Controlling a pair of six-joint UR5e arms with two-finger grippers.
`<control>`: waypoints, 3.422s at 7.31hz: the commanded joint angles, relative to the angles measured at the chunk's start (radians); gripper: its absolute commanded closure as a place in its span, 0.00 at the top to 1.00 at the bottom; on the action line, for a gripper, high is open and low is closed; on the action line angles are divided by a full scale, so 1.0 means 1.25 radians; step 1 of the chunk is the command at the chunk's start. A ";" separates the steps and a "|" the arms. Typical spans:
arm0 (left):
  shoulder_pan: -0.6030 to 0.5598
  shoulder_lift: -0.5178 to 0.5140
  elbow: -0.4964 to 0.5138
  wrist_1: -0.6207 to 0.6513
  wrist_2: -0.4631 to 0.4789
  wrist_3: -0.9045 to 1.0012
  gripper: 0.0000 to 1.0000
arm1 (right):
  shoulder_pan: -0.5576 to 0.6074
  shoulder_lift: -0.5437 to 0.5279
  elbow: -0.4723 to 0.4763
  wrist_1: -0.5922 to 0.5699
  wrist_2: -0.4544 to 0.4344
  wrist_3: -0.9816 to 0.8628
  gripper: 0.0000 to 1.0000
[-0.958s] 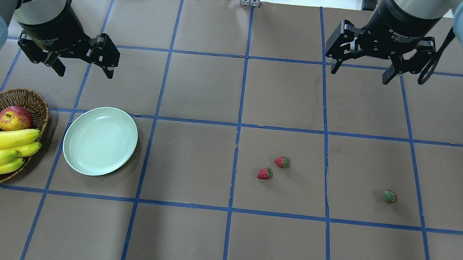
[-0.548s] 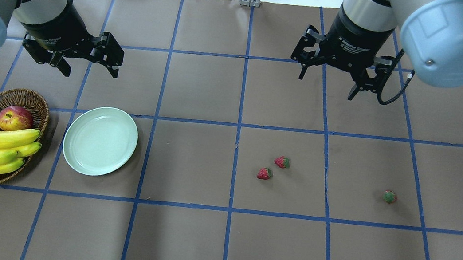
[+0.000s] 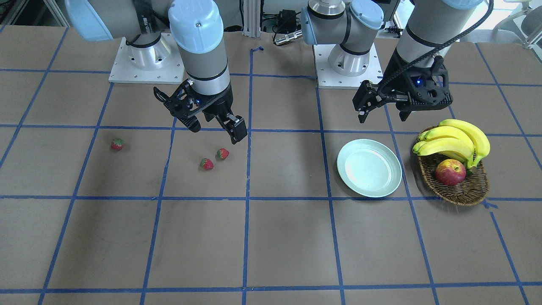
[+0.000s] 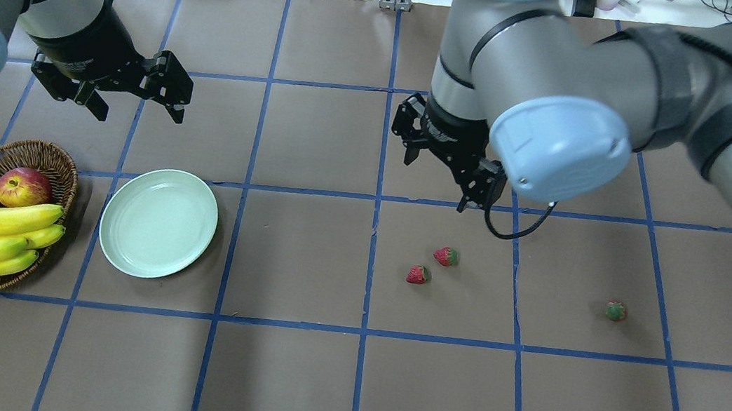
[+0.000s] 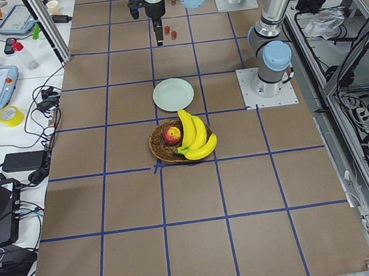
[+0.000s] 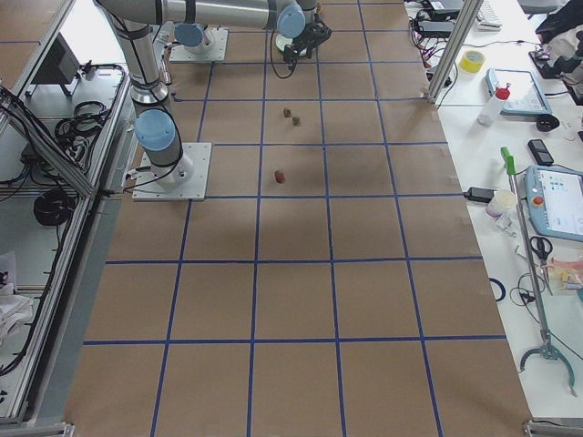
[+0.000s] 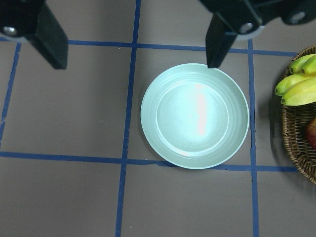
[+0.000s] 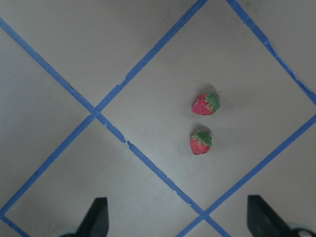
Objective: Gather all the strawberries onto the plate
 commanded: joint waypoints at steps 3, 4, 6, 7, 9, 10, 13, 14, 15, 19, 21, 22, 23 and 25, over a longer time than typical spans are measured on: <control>-0.009 0.002 0.001 -0.005 0.005 -0.009 1.00 | 0.008 0.046 0.293 -0.337 -0.017 0.059 1.00; -0.009 0.002 0.001 -0.005 0.005 -0.009 1.00 | 0.009 0.058 0.311 -0.338 -0.054 0.054 1.00; -0.009 0.004 0.001 -0.005 -0.001 -0.008 1.00 | 0.009 0.078 0.300 -0.347 -0.058 0.054 0.94; -0.009 0.005 0.000 -0.005 0.001 -0.008 1.00 | 0.009 0.093 0.295 -0.411 -0.055 0.054 0.93; -0.009 0.006 0.000 -0.005 0.001 -0.008 1.00 | 0.009 0.132 0.285 -0.425 -0.061 0.054 0.90; -0.009 0.007 0.000 -0.005 -0.002 -0.008 1.00 | 0.009 0.131 0.279 -0.425 -0.047 0.059 0.68; -0.009 0.008 -0.001 -0.007 0.001 -0.008 1.00 | 0.009 0.122 0.279 -0.416 -0.025 0.054 0.22; -0.009 0.008 -0.001 -0.007 -0.004 -0.008 1.00 | 0.009 0.121 0.276 -0.416 -0.025 0.032 0.14; -0.009 0.010 -0.001 -0.007 -0.002 -0.008 1.00 | 0.014 0.110 0.253 -0.420 -0.024 -0.064 0.12; -0.009 0.008 -0.002 -0.007 0.002 -0.007 1.00 | 0.108 0.155 0.103 -0.437 0.156 -0.455 0.10; -0.009 0.008 -0.002 -0.007 0.004 -0.007 1.00 | 0.144 0.231 0.079 -0.442 0.124 -0.511 0.09; -0.009 0.008 -0.002 -0.007 0.004 -0.007 1.00 | 0.154 0.272 0.056 -0.442 0.112 -0.511 0.11; -0.009 0.008 -0.002 -0.007 0.004 -0.007 1.00 | 0.154 0.287 0.048 -0.453 0.106 -0.535 0.12; -0.009 0.008 -0.002 -0.007 0.004 -0.007 1.00 | 0.154 0.277 0.053 -0.468 0.086 -0.565 1.00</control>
